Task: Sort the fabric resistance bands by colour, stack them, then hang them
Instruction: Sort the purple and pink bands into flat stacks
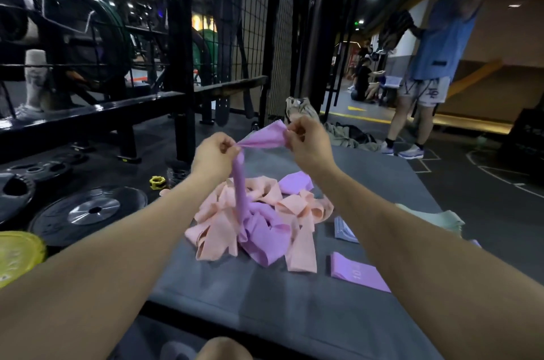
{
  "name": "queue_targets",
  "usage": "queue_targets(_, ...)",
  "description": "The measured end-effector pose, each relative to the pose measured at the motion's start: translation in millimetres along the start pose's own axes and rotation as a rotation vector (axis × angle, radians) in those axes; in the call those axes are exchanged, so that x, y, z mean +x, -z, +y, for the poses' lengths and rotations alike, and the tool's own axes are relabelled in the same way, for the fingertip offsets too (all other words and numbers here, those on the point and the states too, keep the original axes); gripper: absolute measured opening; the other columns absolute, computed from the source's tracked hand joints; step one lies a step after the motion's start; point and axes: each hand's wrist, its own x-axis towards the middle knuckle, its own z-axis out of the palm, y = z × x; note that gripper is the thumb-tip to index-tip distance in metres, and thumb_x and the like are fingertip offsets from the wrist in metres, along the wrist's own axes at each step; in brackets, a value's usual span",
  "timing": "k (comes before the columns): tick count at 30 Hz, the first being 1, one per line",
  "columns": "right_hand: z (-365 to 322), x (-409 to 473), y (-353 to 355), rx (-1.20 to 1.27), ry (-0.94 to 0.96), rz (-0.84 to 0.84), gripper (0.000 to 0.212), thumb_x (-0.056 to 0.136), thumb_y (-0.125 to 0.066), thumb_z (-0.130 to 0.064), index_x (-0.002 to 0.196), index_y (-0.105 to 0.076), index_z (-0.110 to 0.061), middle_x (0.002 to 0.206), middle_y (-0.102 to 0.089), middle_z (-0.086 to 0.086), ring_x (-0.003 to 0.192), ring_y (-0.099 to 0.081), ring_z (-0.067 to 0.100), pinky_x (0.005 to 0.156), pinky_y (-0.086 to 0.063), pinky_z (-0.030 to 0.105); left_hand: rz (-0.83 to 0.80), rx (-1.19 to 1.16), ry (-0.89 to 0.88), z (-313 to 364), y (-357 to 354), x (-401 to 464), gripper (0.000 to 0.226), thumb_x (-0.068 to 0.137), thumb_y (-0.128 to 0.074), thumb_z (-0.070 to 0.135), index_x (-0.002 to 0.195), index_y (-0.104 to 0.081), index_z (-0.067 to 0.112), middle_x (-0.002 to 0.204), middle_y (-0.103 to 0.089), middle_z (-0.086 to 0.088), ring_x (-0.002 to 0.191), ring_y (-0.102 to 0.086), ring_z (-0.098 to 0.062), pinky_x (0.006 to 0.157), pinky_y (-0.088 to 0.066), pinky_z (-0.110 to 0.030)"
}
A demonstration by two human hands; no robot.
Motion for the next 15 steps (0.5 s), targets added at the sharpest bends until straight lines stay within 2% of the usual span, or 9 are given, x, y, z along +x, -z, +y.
queue_targets(2, -1, -3, 5, -0.005, -0.005, 0.017, 0.013, 0.093, -0.049, -0.010, 0.080, -0.049, -0.014, 0.077, -0.057, 0.001, 0.072, -0.052, 0.018, 0.064, -0.042, 0.026, -0.011, -0.035, -0.057, 10, 3, 1, 0.023, 0.091, -0.055, 0.013, 0.071, -0.048, 0.022, 0.068, -0.051, 0.005, 0.073, -0.047, -0.019, 0.067, -0.040, -0.028)
queue_targets(4, -5, -7, 12, 0.006, -0.012, 0.031, 0.024, 0.094, -0.047, -0.010, 0.073, -0.043, -0.020, 0.070, -0.050, -0.005, 0.063, -0.044, 0.010, 0.055, -0.036, 0.016, -0.046, -0.015, -0.114, 20, 3, -1, 0.014, 0.093, -0.053, 0.013, 0.080, -0.048, 0.016, 0.070, -0.049, 0.005, 0.074, -0.044, -0.018, 0.067, -0.035, -0.027)
queue_targets(5, -6, -8, 16, -0.002, -0.012, 0.041, 0.030, 0.094, -0.047, -0.009, 0.068, -0.039, -0.023, 0.067, -0.046, -0.008, 0.060, -0.040, 0.007, 0.052, -0.033, 0.015, -0.071, 0.000, -0.132, 23, 2, -2, 0.010, 0.094, -0.052, 0.014, 0.084, -0.048, 0.014, 0.070, -0.048, 0.005, 0.073, -0.044, -0.018, 0.066, -0.034, -0.027)
queue_targets(8, -2, -17, 30, -0.009, -0.051, 0.069, 0.035, 0.093, -0.051, -0.011, 0.064, -0.036, -0.023, 0.065, -0.040, -0.008, 0.059, -0.036, 0.010, 0.055, -0.029, 0.025, -0.174, 0.031, -0.143, 28, -3, -14, 0.009, 0.093, -0.053, 0.014, 0.087, -0.047, 0.014, 0.067, -0.047, 0.005, 0.061, -0.041, -0.013, 0.056, -0.033, -0.022)
queue_targets(10, 4, -29, 39, 0.062, -0.119, 0.054, 0.031, 0.094, -0.051, -0.012, 0.067, -0.038, -0.020, 0.066, -0.042, -0.005, 0.059, -0.035, 0.011, 0.054, -0.030, 0.026, -0.251, 0.026, -0.125, 28, -7, -25, 0.017, 0.091, -0.056, 0.009, 0.081, -0.047, 0.018, 0.068, -0.048, 0.005, 0.058, -0.042, -0.010, 0.055, -0.035, -0.020)
queue_targets(12, 13, -43, 48, 0.099, -0.174, 0.051, 0.029, 0.094, -0.051, -0.013, 0.068, -0.039, -0.020, 0.066, -0.045, -0.003, 0.059, -0.038, 0.012, 0.052, -0.032, 0.024, -0.326, 0.061, -0.124, 25, -12, -38, 0.021, 0.086, -0.062, 0.004, 0.081, -0.048, 0.019, 0.073, -0.052, 0.003, 0.066, -0.048, -0.013, 0.062, -0.042, -0.020)
queue_targets(14, 22, -56, 55, 0.090, -0.216, 0.062, 0.029, 0.093, -0.052, -0.012, 0.067, -0.041, -0.019, 0.067, -0.049, 0.000, 0.065, -0.046, 0.018, 0.059, -0.040, 0.030, -0.384, 0.106, -0.123, 18, -19, -51, 0.020, 0.082, -0.066, 0.002, 0.086, -0.052, 0.016, 0.080, -0.057, -0.002, 0.076, -0.052, -0.018, 0.074, -0.044, -0.026)
queue_targets(15, 27, -62, 59, 0.067, -0.233, 0.061, 0.028, 0.092, -0.053, -0.011, 0.067, -0.042, -0.019, 0.067, -0.051, 0.001, 0.068, -0.050, 0.020, 0.063, -0.043, 0.034, -0.406, 0.117, -0.113, 14, -23, -59, 0.018, 0.082, -0.066, 0.002, 0.088, -0.054, 0.015, 0.084, -0.058, -0.004, 0.079, -0.052, -0.019, 0.076, -0.044, -0.026)
